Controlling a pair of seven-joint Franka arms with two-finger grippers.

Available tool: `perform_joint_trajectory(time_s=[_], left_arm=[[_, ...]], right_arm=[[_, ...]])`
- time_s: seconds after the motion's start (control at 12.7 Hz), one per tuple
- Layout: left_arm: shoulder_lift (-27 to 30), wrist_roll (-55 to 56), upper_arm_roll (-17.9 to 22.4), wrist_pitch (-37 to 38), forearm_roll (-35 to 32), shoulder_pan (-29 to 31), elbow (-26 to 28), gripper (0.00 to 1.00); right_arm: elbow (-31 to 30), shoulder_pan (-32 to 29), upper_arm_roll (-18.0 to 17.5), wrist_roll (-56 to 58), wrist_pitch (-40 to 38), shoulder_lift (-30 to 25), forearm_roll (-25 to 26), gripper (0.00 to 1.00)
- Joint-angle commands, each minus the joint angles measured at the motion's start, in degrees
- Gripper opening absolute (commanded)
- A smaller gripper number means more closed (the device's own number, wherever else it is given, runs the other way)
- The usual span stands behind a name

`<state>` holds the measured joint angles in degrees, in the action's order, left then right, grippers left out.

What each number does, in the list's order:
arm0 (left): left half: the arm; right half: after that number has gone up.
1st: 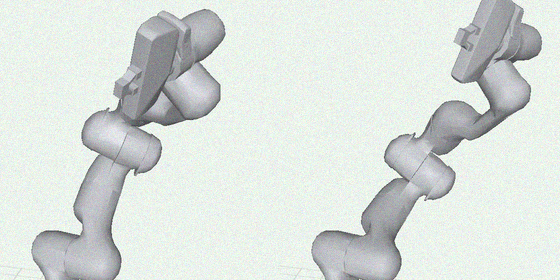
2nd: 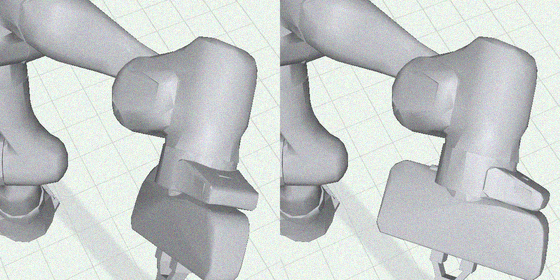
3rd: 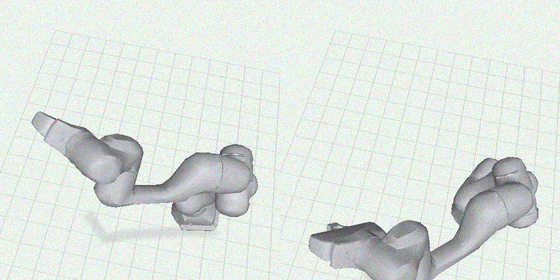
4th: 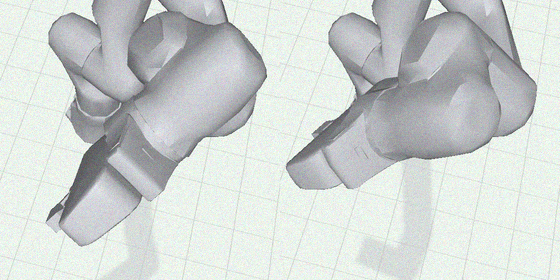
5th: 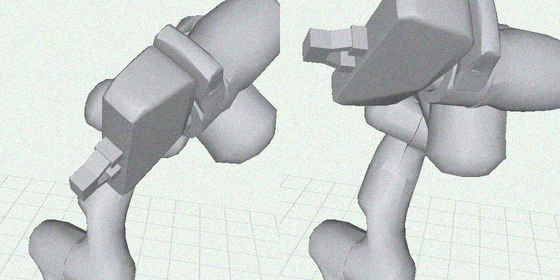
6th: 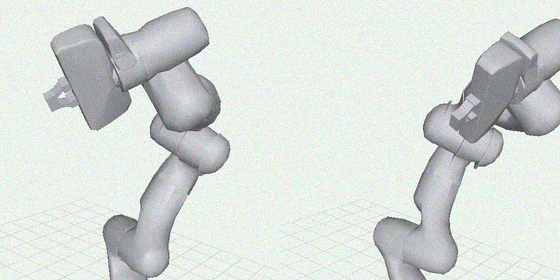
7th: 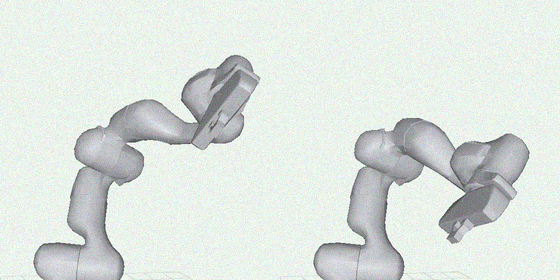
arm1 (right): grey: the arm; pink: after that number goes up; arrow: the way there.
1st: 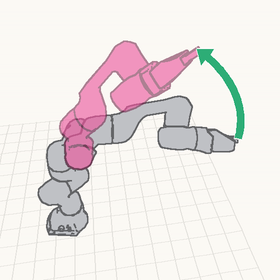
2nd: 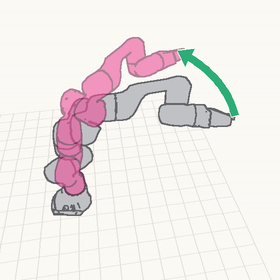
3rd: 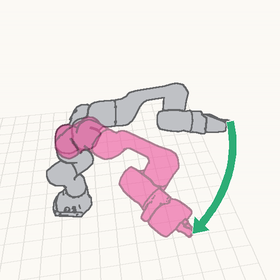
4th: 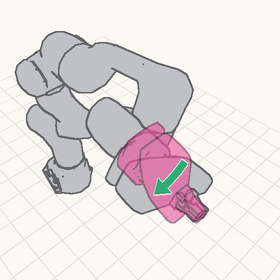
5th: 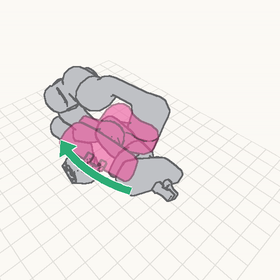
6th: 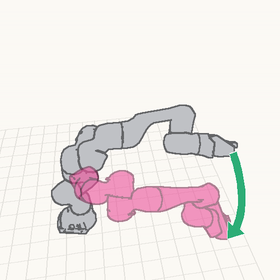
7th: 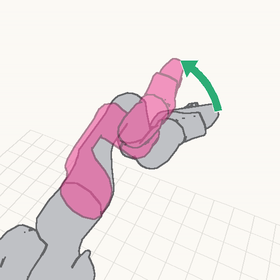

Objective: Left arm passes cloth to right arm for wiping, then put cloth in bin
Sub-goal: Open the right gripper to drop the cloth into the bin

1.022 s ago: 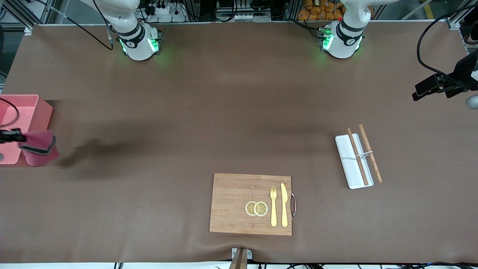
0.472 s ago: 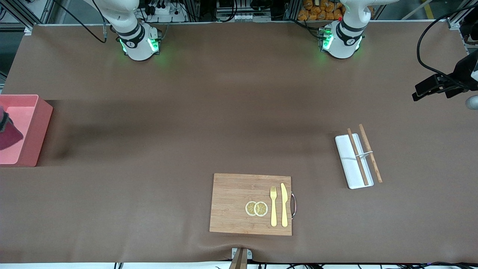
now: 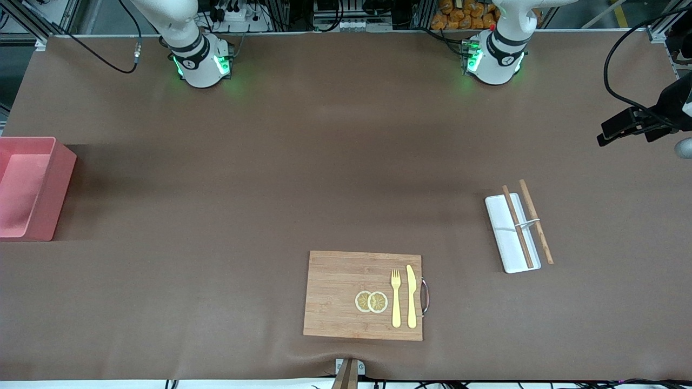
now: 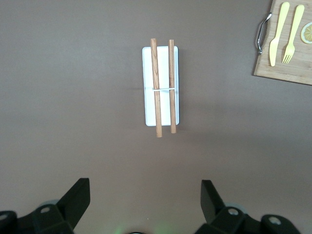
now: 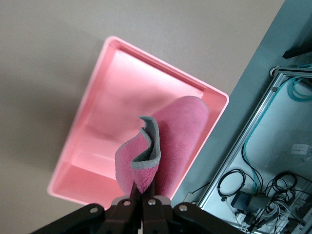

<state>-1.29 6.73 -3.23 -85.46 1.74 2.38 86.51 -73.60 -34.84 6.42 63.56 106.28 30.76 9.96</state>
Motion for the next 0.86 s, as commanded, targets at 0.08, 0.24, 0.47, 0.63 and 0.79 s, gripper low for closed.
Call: perform_joint_trajectory(time_s=[0.08, 0.24, 0.47, 0.63, 0.79], left_arm=[[0.8, -0.8, -0.1, -0.4, 0.0, 0.2, 0.3, 1.0], [0.8, -0.8, -0.1, -0.5, 0.0, 0.1, 0.2, 1.0], [0.7, -0.7, -0.1, -1.5, 0.0, -0.1, 0.3, 1.0], [0.7, -0.7, -0.1, -1.6, 0.0, -0.1, 0.2, 1.0], [0.7, -0.7, -0.7, -1.6, -0.2, 0.0, 0.2, 1.0]], right_arm=[[1.6, -1.0, -1.6, 0.6, -2.5, -0.3, -6.7, 1.0], [1.5, 2.4, -1.6, -1.7, -7.3, -4.0, -9.9, 1.0], [1.3, 11.3, -1.6, -13.8, -15.9, -8.2, -9.8, 1.0], [1.3, 19.7, -1.6, -24.6, -20.7, -10.7, -9.7, 1.0], [1.1, 27.2, -1.5, -36.1, -25.2, -13.6, -9.6, 1.0]])
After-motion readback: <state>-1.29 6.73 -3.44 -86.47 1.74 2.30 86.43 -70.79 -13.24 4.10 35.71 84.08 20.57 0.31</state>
